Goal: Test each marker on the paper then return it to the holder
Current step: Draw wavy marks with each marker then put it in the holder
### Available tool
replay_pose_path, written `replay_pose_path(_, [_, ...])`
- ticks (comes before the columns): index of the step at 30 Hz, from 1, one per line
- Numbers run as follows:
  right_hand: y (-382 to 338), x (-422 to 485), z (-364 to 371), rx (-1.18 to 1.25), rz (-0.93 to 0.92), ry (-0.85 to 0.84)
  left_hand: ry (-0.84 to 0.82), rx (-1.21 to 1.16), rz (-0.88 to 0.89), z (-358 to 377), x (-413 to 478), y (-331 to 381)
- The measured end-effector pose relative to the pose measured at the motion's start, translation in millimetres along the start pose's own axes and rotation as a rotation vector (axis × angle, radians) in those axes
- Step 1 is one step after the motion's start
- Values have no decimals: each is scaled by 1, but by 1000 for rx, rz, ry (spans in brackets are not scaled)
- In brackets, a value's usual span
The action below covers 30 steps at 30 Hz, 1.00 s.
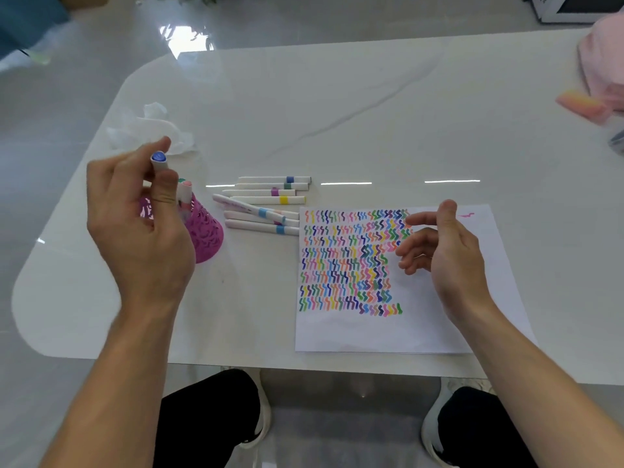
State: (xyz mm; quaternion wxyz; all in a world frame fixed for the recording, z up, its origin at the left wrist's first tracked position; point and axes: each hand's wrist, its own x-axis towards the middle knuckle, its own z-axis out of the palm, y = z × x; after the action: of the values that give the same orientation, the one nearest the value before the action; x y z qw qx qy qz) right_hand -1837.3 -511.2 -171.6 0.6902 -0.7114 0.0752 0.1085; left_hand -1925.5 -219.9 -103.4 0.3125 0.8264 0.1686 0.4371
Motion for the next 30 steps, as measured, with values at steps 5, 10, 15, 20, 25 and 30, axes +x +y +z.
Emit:
replay_pose_path(5, [2, 1, 7, -18, -6, -9, -113, 109, -108, -8, 0, -20])
replay_pose_path(10, [5, 3, 8, -44, -6, -1, -187, 172, -226, -8, -4, -31])
replay_pose_path(15, [7, 3, 6, -67, -9, 9, -212, 225, -271, -7, -6, -27])
replay_pose_path(20, [6, 3, 7, -51, -4, 8, -195, 276, -235, -5, -7, -17])
replay_pose_path(25, [4, 3, 5, -62, -11, 14, -157, 250, -40, -2, -8, -8])
replay_pose_path(30, [4, 2, 5, -75, -17, 17, -231, 219, 156, 9, -18, 4])
